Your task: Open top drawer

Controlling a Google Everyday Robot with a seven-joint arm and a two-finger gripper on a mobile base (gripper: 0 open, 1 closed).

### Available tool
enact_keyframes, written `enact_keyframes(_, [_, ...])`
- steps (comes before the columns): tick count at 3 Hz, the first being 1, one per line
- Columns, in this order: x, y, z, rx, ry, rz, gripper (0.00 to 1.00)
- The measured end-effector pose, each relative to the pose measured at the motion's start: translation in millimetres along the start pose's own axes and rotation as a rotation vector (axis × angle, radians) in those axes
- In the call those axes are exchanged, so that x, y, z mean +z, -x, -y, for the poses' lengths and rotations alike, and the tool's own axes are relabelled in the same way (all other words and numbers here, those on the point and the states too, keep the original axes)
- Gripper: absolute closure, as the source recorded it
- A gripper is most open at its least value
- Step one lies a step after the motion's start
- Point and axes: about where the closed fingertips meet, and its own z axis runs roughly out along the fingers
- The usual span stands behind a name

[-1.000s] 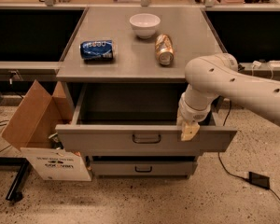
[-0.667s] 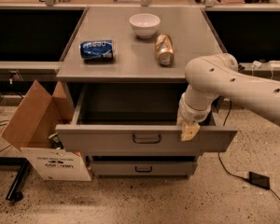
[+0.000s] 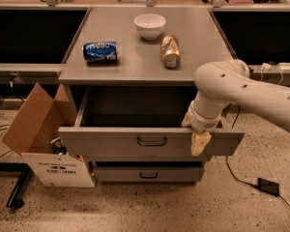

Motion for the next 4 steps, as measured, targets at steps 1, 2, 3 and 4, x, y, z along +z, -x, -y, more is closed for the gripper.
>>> enact_keyframes(1, [0.1,5.6,-30.7,-0.038,0.051,-0.001,0.00])
enact_keyframes(2, [2.5,15.7,-68.1,-0.077,0.136,-0.037,0.27])
enact_keyframes(3, [1.0,16.6,-71.1,-0.080,0.142,-0.041,0.50])
enact_keyframes(4, [-7.6,22.5,-86.5,-0.098,0.151,-0.055,0.74])
